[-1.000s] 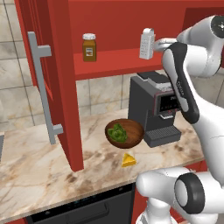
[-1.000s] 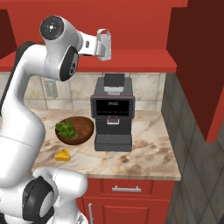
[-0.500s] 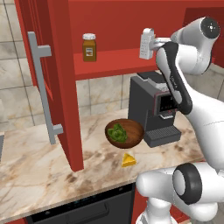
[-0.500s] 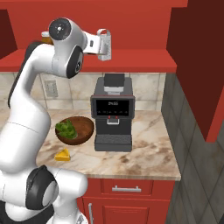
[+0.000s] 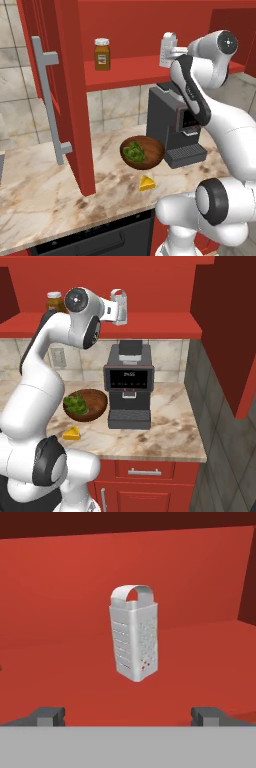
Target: Pick the cheese from the fridge and the cheese grater from the cabinet and place them next to the salad bowl.
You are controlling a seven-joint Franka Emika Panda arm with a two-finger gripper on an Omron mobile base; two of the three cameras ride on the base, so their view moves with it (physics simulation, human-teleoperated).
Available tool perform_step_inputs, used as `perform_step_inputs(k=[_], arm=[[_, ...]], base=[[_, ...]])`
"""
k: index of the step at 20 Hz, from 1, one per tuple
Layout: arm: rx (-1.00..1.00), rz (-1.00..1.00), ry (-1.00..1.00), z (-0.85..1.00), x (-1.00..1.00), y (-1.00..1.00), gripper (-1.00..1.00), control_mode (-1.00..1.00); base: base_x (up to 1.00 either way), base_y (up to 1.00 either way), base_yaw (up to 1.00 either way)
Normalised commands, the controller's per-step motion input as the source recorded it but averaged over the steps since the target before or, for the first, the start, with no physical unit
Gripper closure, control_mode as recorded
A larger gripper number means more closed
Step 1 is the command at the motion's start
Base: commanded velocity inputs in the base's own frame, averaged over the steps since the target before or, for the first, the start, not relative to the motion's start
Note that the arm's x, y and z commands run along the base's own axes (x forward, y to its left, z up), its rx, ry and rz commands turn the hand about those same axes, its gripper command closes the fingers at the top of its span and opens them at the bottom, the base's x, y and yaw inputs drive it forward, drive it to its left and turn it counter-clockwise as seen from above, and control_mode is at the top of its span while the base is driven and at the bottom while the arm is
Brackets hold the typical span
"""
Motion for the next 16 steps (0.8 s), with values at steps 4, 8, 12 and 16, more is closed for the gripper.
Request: perform_step_inputs(k=[4,8,12,16], arm=[[-0.02,0.00,0.03,0.00,0.55,0.00,-1.00,-1.00],[-0.01,0.00,0.05,0.01,0.34,0.00,-1.00,-1.00],[0.00,0.00,0.02,0.00,0.39,-0.01,-1.00,-1.00],[0.00,0.00,0.03,0.00,0.42,-0.02,-1.00,-1.00]], base=[[0.00,0.00,0.00],[0.00,0.00,0.00],[0.00,0.00,0.00],[0.00,0.00,0.00]])
